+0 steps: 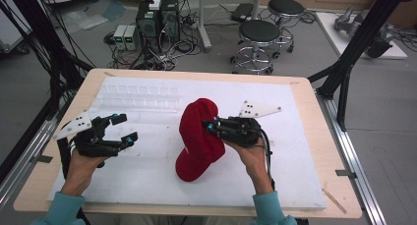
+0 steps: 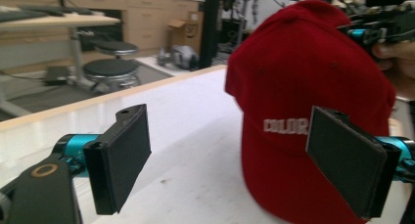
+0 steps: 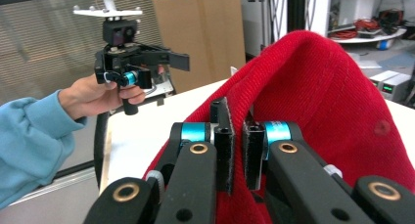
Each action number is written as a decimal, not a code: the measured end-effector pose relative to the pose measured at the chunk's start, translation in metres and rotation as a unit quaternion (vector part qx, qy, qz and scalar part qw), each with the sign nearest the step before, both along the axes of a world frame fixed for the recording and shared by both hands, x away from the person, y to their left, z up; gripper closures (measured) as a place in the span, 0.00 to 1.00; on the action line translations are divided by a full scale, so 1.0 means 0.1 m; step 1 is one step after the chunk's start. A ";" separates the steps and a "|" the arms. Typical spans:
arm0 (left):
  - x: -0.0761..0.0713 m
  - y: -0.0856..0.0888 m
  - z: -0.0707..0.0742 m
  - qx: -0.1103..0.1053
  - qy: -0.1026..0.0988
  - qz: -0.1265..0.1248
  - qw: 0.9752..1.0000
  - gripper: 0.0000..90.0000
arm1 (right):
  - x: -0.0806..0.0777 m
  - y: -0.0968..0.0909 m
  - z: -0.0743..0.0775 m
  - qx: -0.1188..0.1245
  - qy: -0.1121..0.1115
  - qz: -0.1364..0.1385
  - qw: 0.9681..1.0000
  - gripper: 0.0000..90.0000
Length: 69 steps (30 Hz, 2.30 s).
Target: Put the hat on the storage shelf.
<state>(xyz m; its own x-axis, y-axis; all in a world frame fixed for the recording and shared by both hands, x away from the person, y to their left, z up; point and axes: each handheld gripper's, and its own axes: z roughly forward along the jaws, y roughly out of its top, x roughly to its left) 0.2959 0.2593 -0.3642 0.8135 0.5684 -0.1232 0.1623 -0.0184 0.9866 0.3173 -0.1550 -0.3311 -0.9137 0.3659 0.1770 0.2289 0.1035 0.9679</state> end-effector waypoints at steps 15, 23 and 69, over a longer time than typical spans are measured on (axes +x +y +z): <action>0.20 -0.39 0.17 0.002 0.027 -0.082 0.996 0.15 | 0.02 0.23 0.03 -0.007 -0.006 0.027 1.000 0.97; 0.30 -0.63 0.24 0.011 0.036 -0.129 0.991 0.14 | 0.00 0.28 0.05 -0.012 -0.009 0.039 0.999 0.97; 0.51 -1.06 0.30 0.047 0.089 -0.203 0.974 0.06 | -0.04 0.43 0.09 -0.028 -0.025 0.066 0.997 0.97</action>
